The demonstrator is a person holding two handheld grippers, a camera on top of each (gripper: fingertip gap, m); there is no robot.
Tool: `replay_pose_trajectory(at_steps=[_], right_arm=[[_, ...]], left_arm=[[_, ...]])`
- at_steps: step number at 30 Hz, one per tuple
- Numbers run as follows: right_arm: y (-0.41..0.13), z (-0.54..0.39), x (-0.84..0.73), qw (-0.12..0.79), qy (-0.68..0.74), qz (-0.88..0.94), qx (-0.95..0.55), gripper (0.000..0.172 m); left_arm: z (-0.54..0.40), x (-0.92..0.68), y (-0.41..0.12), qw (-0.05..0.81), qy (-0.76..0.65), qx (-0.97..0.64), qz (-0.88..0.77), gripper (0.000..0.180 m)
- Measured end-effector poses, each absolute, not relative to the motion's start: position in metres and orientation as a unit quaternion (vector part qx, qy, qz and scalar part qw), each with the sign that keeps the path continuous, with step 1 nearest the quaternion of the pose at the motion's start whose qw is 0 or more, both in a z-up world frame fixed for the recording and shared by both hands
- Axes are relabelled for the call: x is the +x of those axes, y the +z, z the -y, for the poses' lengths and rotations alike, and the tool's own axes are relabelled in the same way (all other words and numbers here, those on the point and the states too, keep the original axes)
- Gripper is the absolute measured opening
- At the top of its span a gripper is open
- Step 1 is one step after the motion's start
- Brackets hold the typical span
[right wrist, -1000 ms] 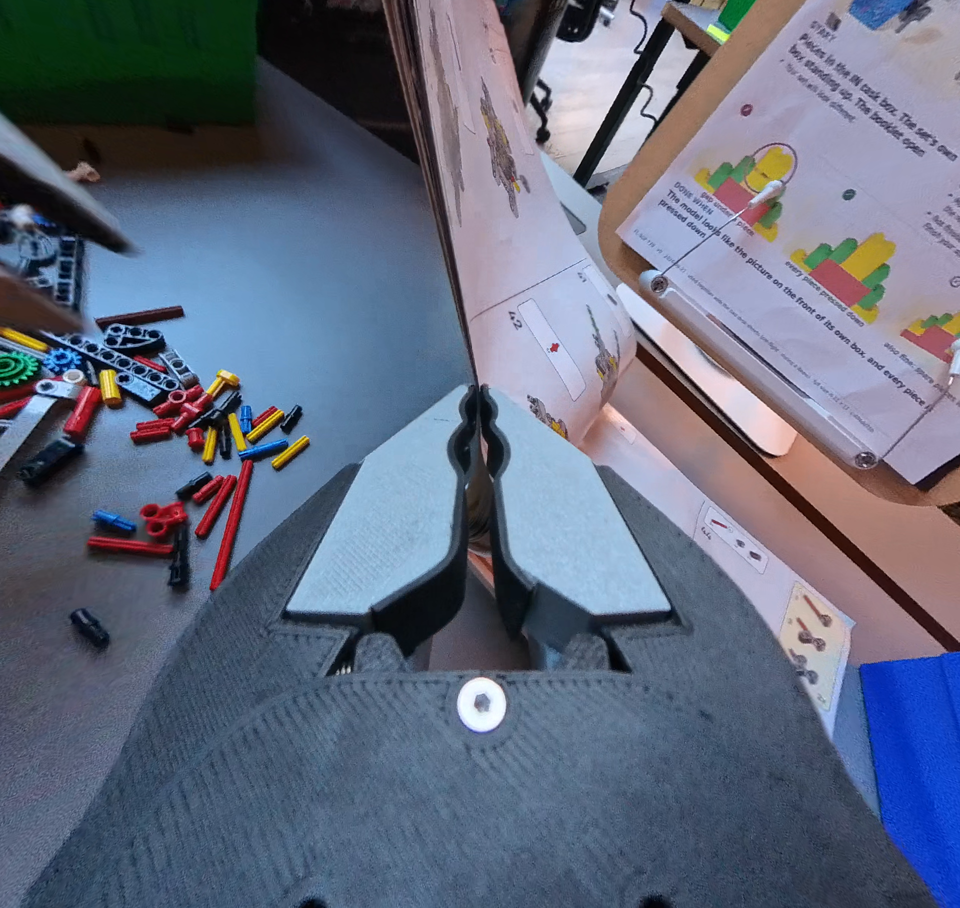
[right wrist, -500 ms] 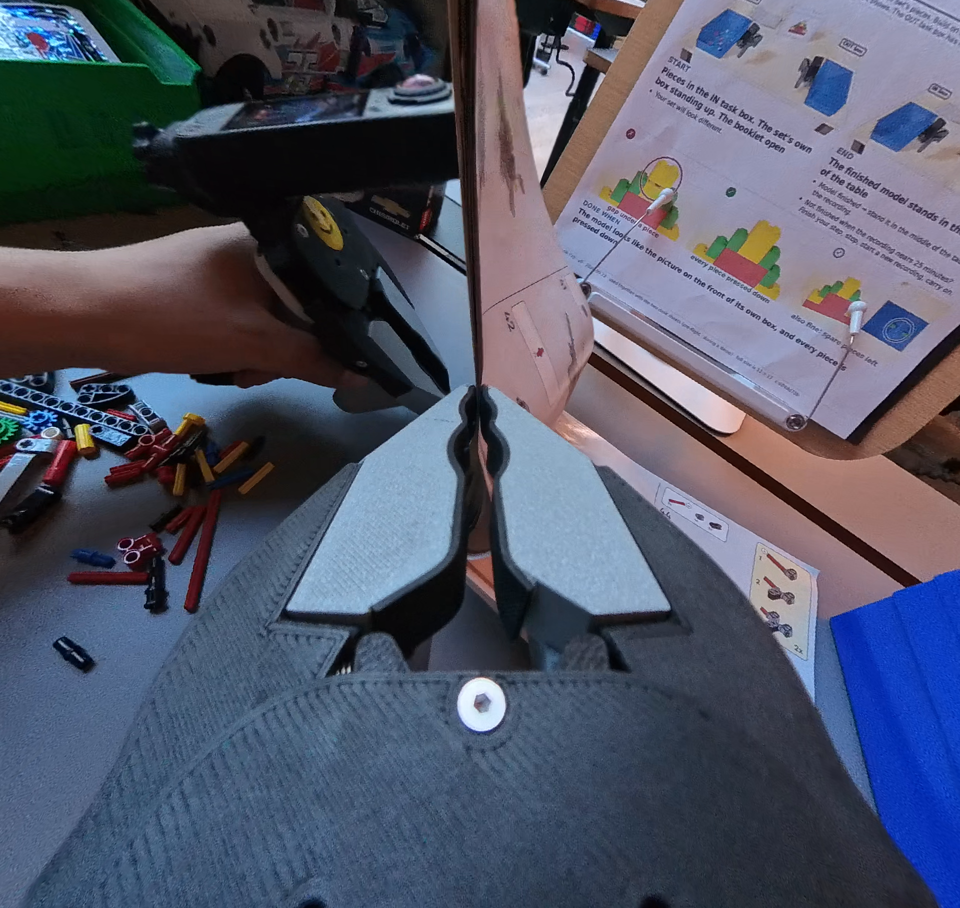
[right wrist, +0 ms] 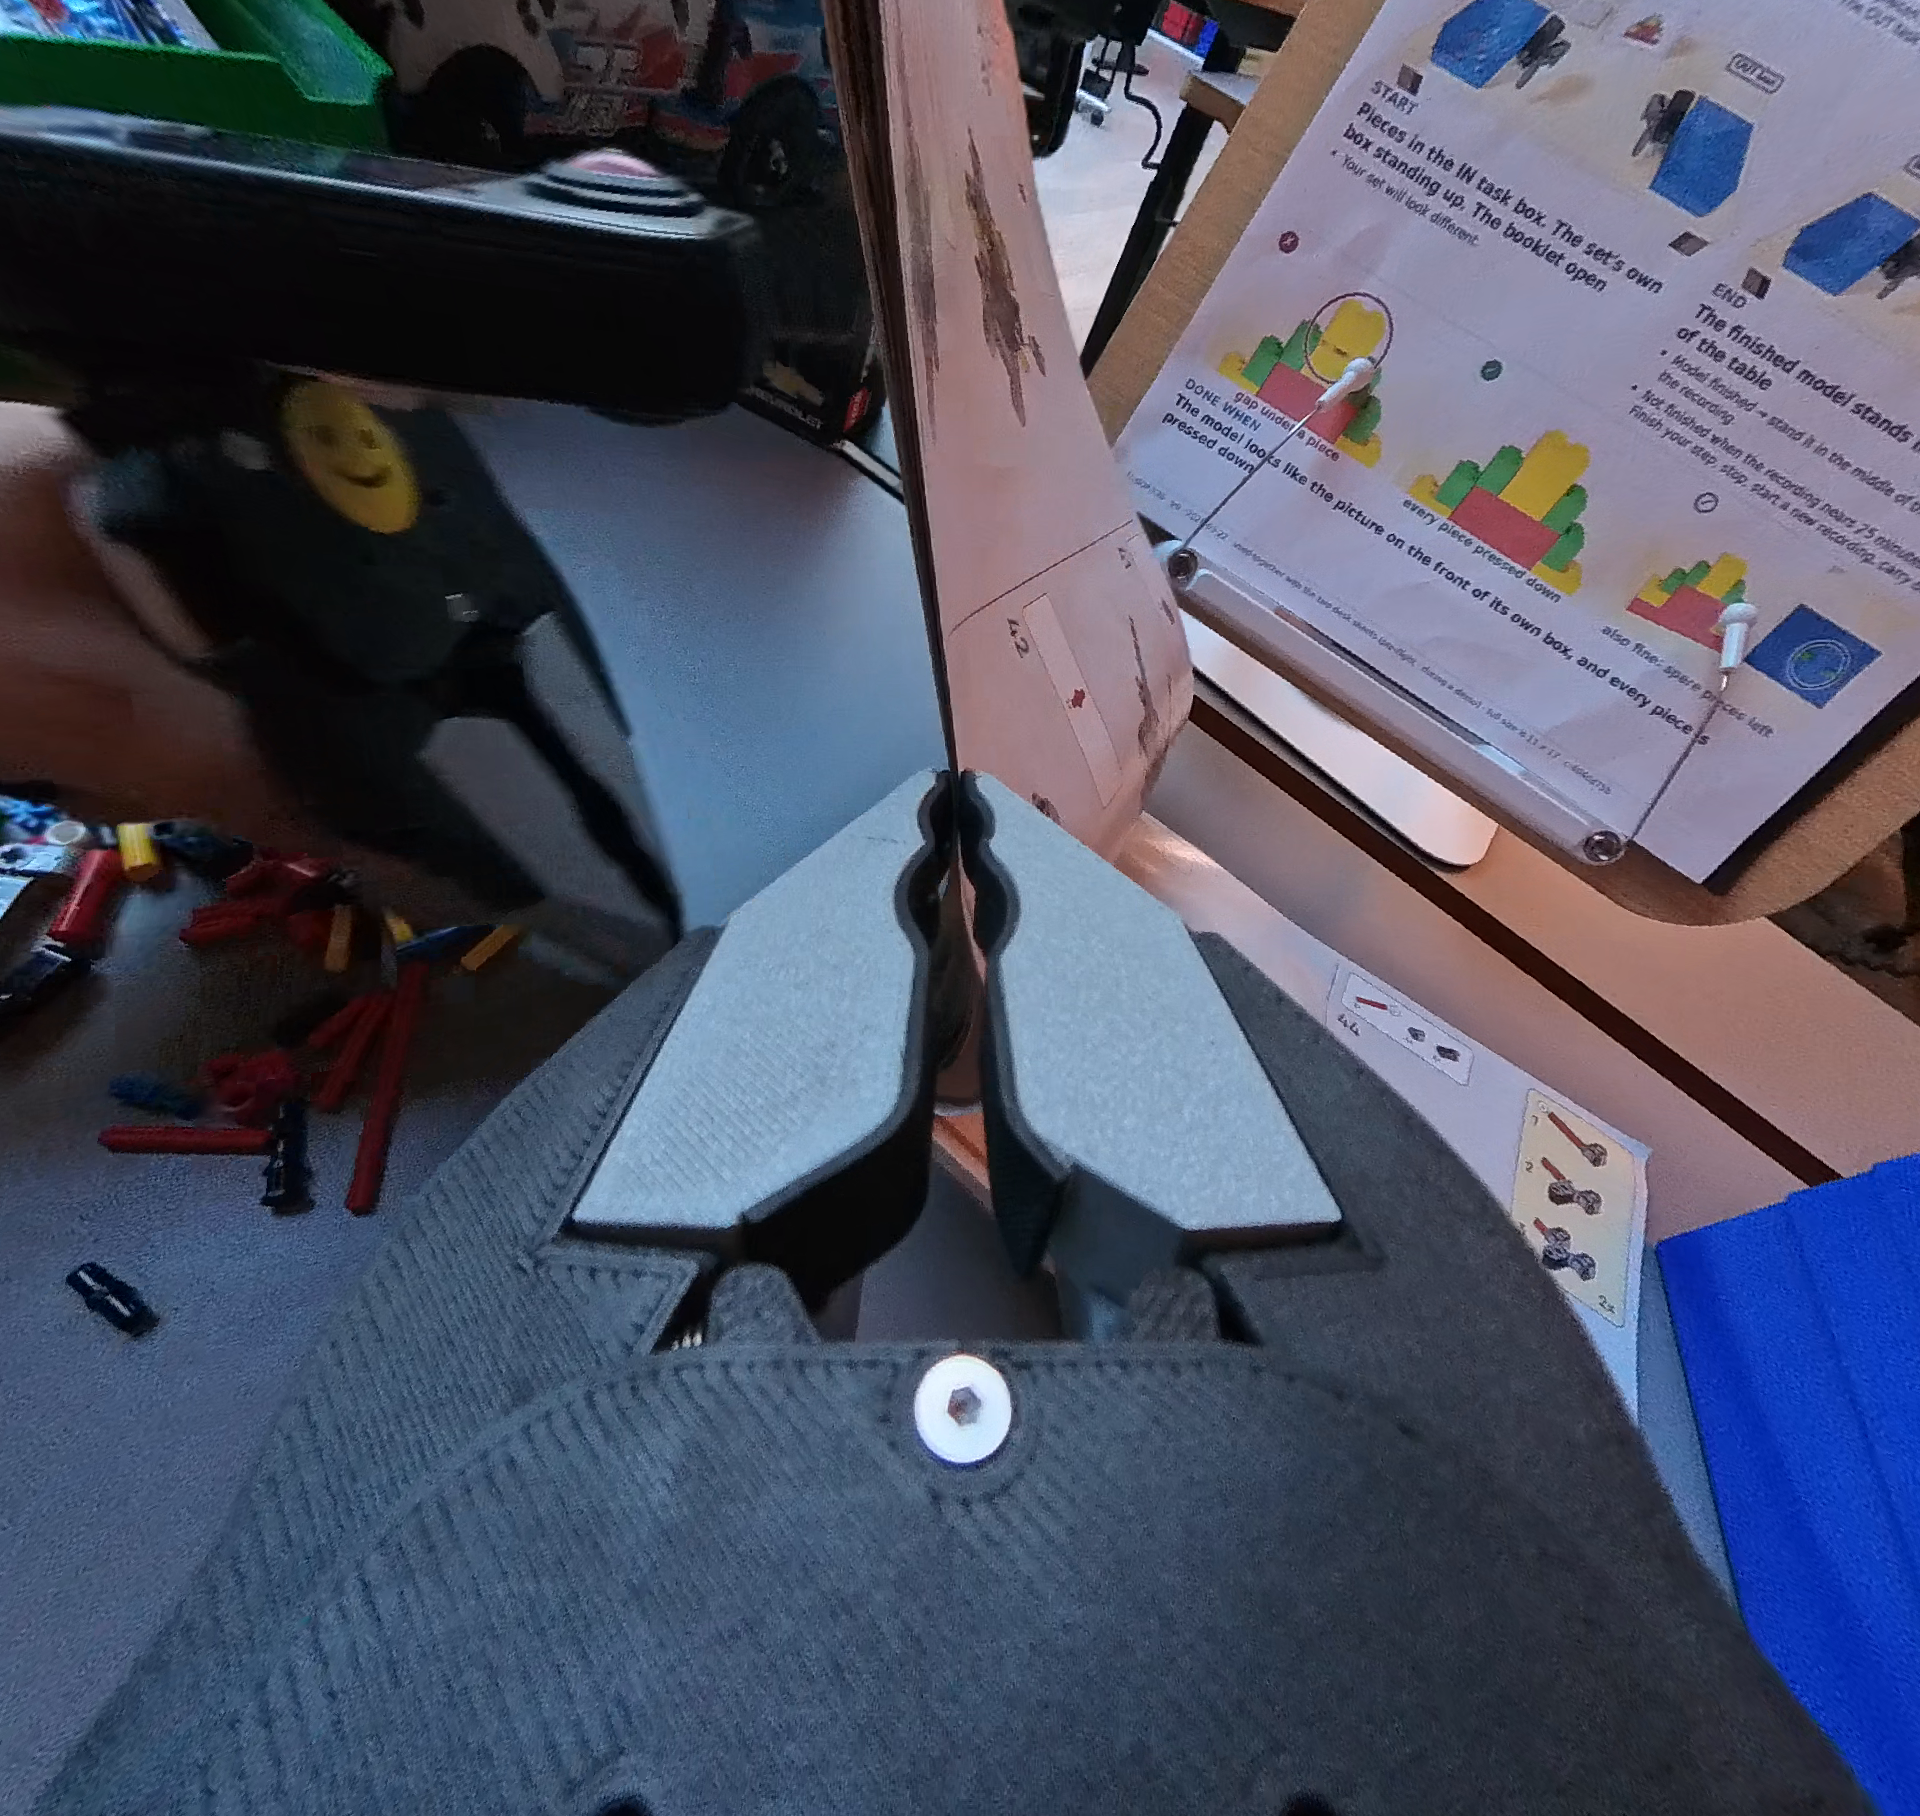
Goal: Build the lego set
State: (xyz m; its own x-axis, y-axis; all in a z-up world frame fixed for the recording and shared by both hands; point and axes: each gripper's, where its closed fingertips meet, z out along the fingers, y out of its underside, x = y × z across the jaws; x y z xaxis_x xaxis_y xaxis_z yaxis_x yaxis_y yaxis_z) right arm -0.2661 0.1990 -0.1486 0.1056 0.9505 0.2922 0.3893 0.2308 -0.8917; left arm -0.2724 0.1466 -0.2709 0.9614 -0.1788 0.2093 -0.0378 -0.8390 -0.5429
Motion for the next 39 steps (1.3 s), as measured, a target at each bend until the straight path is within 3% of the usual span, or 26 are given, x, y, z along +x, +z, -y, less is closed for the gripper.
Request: replay_pose_trajectory(at_steps=[4, 6, 9, 20, 32, 39], right_arm=[[-0.151, -0.195, -0.268, 0.498, 0.274, 0.614, -0.548, 0.000], [-0.152, -0.194, -0.268, 0.498, 0.271, 0.617, -0.547, 0.000], [-0.153, -0.193, -0.269, 0.496, 0.271, 0.618, -0.547, 0.000], [-0.154, -0.194, -0.269, 0.495, 0.268, 0.621, -0.546, 0.000], [-0.156, -0.193, -0.270, 0.494, 0.267, 0.621, -0.546, 0.000], [-0.158, -0.194, -0.271, 0.494, 0.266, 0.621, -0.548, 0.000]], left_arm=[[-0.110, -0.247, -0.269, 0.250, -0.145, -0.952, -0.101, 0.004], [-0.107, -0.244, -0.262, 0.259, -0.142, -0.949, -0.106, 0.020], [-0.123, -0.252, -0.249, 0.303, -0.118, -0.940, -0.101, 0.027], [-0.141, -0.246, -0.254, 0.305, -0.161, -0.932, -0.108, 0.034], [-0.157, -0.267, -0.235, 0.352, -0.144, -0.918, -0.114, 0.027], [-0.164, -0.264, -0.269, 0.295, -0.130, -0.939, -0.120, 0.017]])
